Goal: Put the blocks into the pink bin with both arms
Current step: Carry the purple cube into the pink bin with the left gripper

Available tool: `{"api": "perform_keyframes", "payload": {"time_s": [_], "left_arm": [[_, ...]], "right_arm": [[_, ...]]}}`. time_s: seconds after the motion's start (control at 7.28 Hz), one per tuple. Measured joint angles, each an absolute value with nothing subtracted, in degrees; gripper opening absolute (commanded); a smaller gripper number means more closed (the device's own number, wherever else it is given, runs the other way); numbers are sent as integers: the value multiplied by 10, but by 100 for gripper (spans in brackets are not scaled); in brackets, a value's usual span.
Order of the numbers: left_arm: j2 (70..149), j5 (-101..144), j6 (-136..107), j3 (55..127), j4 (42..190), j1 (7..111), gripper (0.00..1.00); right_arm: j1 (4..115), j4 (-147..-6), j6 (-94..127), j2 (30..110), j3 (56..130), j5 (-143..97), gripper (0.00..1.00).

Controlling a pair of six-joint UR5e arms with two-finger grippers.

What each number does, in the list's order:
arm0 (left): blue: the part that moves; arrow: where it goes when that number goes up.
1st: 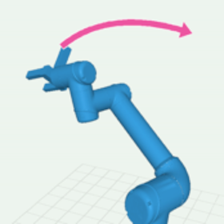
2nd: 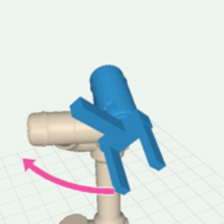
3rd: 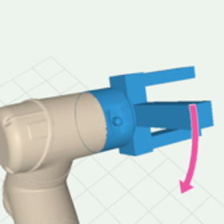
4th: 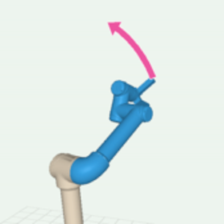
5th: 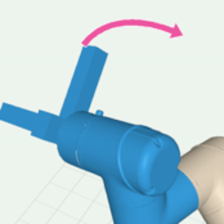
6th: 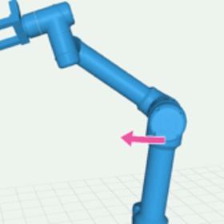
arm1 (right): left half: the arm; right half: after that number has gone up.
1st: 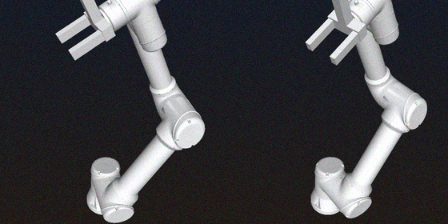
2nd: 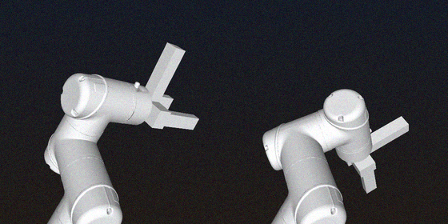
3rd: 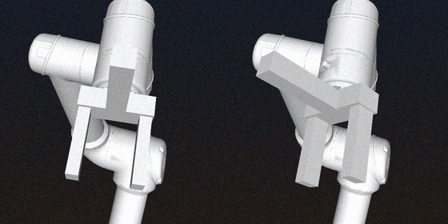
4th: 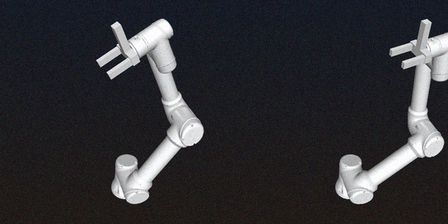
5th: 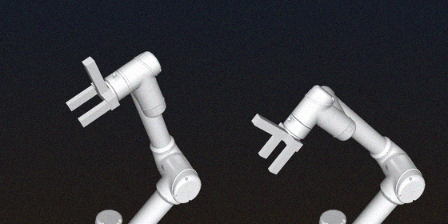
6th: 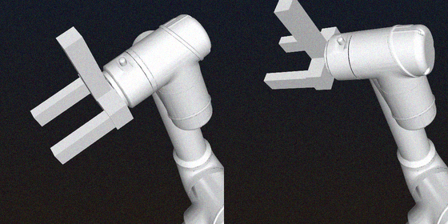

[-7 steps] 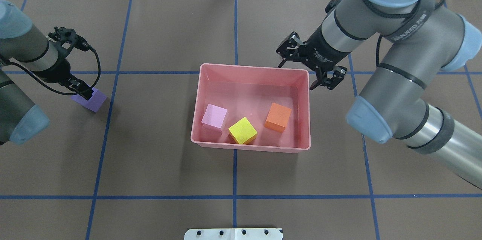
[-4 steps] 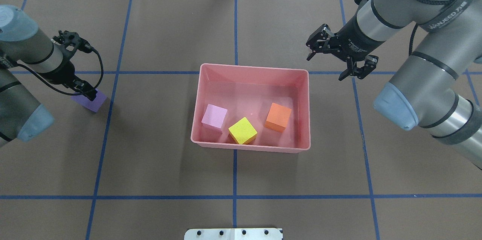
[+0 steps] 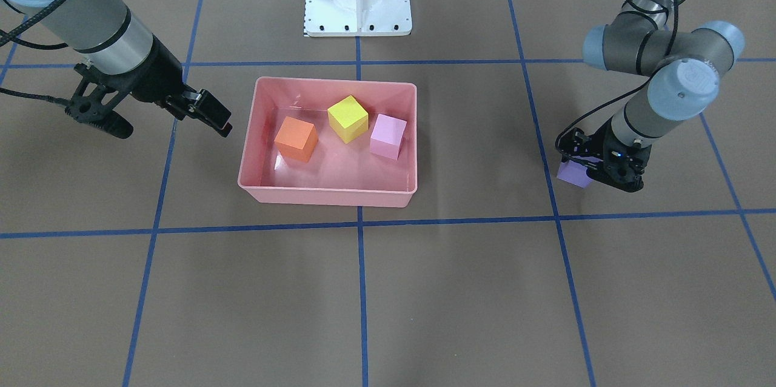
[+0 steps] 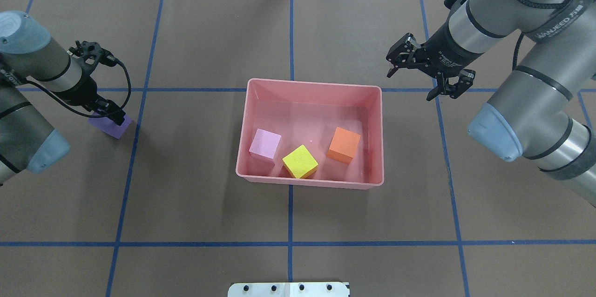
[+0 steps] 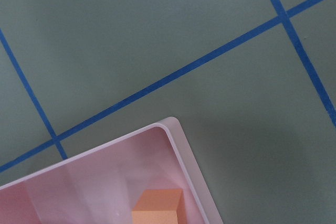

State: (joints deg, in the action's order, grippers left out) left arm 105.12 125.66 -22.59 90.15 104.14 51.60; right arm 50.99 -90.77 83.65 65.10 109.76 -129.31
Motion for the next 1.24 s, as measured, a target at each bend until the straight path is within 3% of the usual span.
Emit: {"api": "perform_keyframes", "payload": {"time_s": [0.55,0.96,1.24], "left_arm": [[1081,1324,-314,928,1040,517,0],[1203,1363,-510,969,996,517,0],[1303,1362,-612,949,977,494,0]], "right_arm": [[519,-905,759,687,1092,-1288,100],[550,-902,641,719,1061,-1287,100],[562,-901,600,726,1042,-1288,100]]}}
